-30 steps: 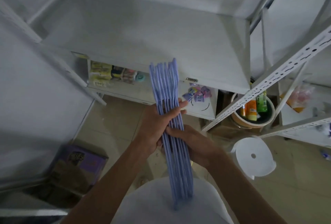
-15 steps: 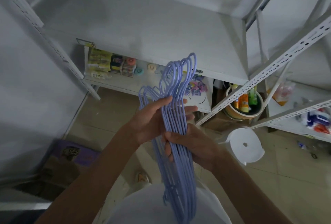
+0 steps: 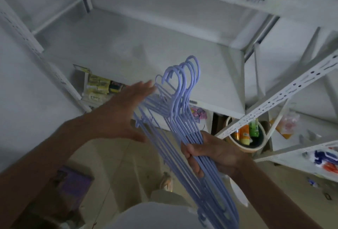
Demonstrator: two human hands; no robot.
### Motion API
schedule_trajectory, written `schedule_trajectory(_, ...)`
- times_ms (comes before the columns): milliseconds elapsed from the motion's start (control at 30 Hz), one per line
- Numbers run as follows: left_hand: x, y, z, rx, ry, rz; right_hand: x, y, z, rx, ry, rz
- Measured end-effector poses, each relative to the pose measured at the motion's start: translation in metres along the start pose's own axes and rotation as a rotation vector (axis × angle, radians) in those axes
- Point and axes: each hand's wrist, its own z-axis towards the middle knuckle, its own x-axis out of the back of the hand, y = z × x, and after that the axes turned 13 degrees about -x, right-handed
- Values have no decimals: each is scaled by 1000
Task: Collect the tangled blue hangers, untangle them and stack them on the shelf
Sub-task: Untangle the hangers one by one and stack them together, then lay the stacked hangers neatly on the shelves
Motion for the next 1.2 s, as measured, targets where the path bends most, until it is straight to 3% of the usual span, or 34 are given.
schedule_trajectory(67, -3, 3, 50, -115, -41, 131, 23, -15, -4, -7, -123, -37)
schedule_trajectory(133, -7, 0, 94, -148, -23, 119, 48, -25, -7, -14, -240, -34)
schedule_trajectory(300, -20, -21, 167, -398, 204, 207, 108, -33, -13, 24, -294, 4)
schedule_trajectory(367, -30, -24, 181, -363, 207, 25, 126, -35, -11, 19, -317, 3)
schedule_trajectory(467, -49, -40, 190, -192, 61, -162, 154, -35, -7, -73, -321, -36)
schedule_trajectory(633, -81, -73, 196, -125, -180, -183, 214, -49, 3, -256, -111, -424)
schedule_trajectory(767, -82, -97, 202, -120, -200, -23, 248, -83, 20, -246, 146, -784)
schedule_trajectory(933, -50, -116, 228, -128, -76, 150, 270, -131, 38, -153, 323, -783)
schedule_trajectory(1067, -29, -130, 251, -17, 10, 217, 282, -171, 67, -245, 510, -620)
schedule_trajectory(1200, -29, -158, 282, 44, 8, 200, 299, -190, 106, -103, 1026, -845)
